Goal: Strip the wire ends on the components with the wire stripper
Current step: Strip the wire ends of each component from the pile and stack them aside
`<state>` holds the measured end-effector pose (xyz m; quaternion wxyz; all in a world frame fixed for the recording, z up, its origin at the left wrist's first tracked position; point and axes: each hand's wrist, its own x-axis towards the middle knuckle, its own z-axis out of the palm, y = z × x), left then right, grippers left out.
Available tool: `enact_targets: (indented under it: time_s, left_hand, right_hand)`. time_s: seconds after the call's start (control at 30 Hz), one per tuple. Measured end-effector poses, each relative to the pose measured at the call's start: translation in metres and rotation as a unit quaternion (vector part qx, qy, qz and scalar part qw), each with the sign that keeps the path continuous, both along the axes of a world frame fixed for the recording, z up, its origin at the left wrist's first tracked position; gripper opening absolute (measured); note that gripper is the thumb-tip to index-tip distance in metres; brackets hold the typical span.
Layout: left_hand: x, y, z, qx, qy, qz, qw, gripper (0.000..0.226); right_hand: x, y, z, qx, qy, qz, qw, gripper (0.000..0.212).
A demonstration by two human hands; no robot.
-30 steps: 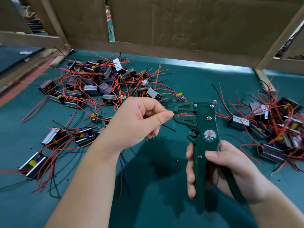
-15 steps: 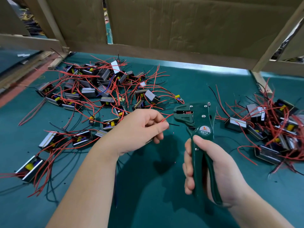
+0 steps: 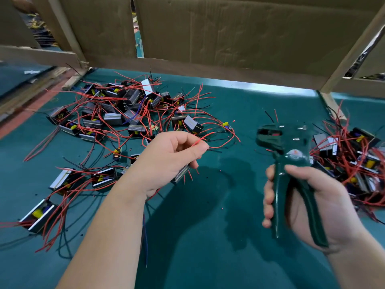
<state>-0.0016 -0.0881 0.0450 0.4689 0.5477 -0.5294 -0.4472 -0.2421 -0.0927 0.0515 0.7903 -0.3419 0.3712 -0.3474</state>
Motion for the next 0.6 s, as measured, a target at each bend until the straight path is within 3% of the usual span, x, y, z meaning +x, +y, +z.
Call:
enact_targets:
  time_s: [0.13,0.2,0.3,0.6]
  left_hand:
    - [-0.001,-0.001,0.003,-0.028,0.07,0.025,0.997,0.004]
    - [-0.001,0.0,0.005,-0.041,0.104,0.04,0.993,0.015]
    - [-0.003,0.001,0.008,-0.052,0.12,0.041,0.991,0.021]
    - [-0.016,0.0,0.007,-0.056,0.107,0.062,0.991,0.005]
  right_hand:
    - [0.006,0.004,-0.01,0.031,-0.004,0.062,0.998,0.061]
    - [0.01,0.005,-0.012,0.04,-0.02,0.074,0.996,0.062]
    - [0.013,0.007,-0.014,0.043,-0.057,0.092,0.993,0.059]
    - [0.022,0.017,-0.009,0.002,-0.143,0.189,0.972,0.043]
